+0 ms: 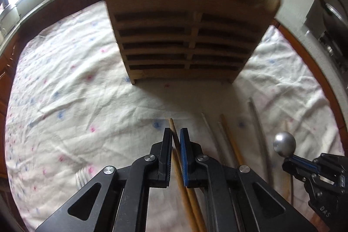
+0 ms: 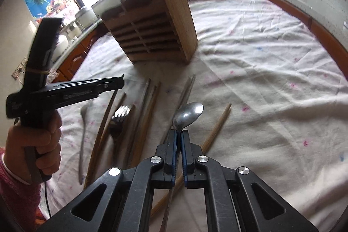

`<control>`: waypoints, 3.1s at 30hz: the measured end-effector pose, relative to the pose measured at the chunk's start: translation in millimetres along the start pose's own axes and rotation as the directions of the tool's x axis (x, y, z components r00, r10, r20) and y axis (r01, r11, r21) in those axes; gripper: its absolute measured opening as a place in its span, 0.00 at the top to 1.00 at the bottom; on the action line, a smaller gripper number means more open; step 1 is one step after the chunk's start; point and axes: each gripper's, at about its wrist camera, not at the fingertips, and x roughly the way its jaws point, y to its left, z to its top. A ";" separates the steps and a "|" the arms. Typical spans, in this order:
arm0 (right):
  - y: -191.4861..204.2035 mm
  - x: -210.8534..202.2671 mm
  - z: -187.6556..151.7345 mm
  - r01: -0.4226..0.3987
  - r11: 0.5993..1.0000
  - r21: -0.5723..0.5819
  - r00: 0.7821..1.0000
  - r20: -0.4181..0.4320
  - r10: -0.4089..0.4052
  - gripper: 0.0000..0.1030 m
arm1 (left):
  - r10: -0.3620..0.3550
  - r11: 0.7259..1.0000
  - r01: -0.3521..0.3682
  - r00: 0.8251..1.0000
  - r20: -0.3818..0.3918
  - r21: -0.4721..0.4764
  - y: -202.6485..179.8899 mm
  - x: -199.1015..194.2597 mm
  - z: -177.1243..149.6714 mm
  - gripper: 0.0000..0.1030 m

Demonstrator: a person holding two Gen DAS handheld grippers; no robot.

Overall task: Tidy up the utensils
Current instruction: 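Grasp the steel spoon with the right tool while the left tool grasps a wooden chopstick, then lift the spoon and chopstick and carry both tools over the wooden holder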

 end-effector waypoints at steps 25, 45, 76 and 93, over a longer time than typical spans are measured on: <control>47.1 -81.3 23.9 -0.046 0.995 -0.090 0.973 0.221 0.064 0.98 | -0.125 0.957 0.231 0.872 0.473 -0.173 40.2 -223.2 -136.5 0.97; 40.6 -97.6 42.4 -0.011 0.996 -0.087 0.954 0.296 0.036 0.98 | -0.071 0.972 0.184 0.820 0.568 -0.144 33.2 -255.5 -133.6 0.97; 34.3 -50.0 194.4 0.149 0.982 -0.117 0.891 0.447 -0.082 0.98 | 0.059 0.961 0.169 0.653 0.755 -0.221 64.9 -194.2 24.8 0.97; 18.3 29.7 177.4 0.151 0.981 -0.122 0.943 0.317 -0.106 0.98 | 0.077 0.943 0.163 0.743 0.665 -0.290 74.1 -43.4 65.9 0.97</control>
